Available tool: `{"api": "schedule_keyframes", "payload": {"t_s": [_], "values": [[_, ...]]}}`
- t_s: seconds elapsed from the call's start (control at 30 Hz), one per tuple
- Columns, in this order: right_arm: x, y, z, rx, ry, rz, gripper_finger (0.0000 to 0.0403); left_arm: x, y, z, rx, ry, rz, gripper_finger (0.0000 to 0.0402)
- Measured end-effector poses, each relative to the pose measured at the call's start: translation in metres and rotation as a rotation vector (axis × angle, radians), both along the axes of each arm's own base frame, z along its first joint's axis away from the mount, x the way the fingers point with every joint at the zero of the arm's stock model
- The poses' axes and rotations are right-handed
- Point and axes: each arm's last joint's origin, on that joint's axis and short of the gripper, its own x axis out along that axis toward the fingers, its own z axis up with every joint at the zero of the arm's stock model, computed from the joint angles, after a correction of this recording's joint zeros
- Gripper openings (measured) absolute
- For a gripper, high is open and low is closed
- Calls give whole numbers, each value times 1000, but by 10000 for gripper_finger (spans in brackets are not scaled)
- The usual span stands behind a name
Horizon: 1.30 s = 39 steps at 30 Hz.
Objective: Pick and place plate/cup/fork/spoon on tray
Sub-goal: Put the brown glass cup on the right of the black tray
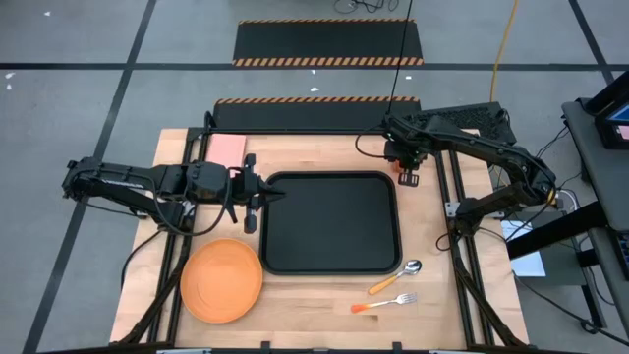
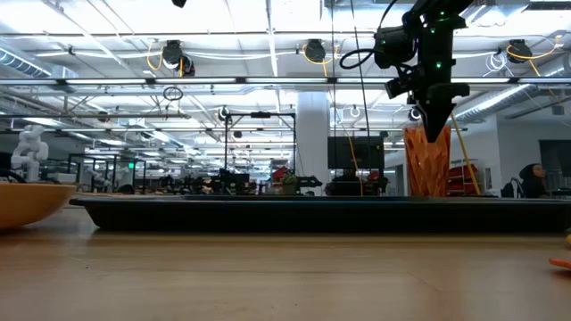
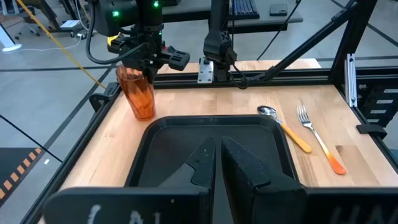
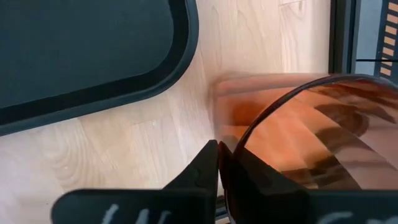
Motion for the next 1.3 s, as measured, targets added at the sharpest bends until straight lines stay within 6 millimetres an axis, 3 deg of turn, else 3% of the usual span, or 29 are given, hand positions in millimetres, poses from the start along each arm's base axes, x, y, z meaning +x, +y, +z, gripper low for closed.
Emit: {"api": "schedule_keyframes", "payload": {"t_s": [0.33, 0.77, 0.93, 1.3], "values": [[-3, 3, 6, -24, -13, -12, 4, 0, 0, 0, 0, 0, 0, 31], [6, 29, 55, -96, -81, -91, 4, 0, 0, 1, -1, -12, -1, 31], [8, 30, 54, -92, -91, -130, 4, 0, -1, 1, -18, -12, 2, 31], [-6, 9, 25, 16, -66, -142, 4, -1, -14, 1, -32, -9, -54, 31]]}}
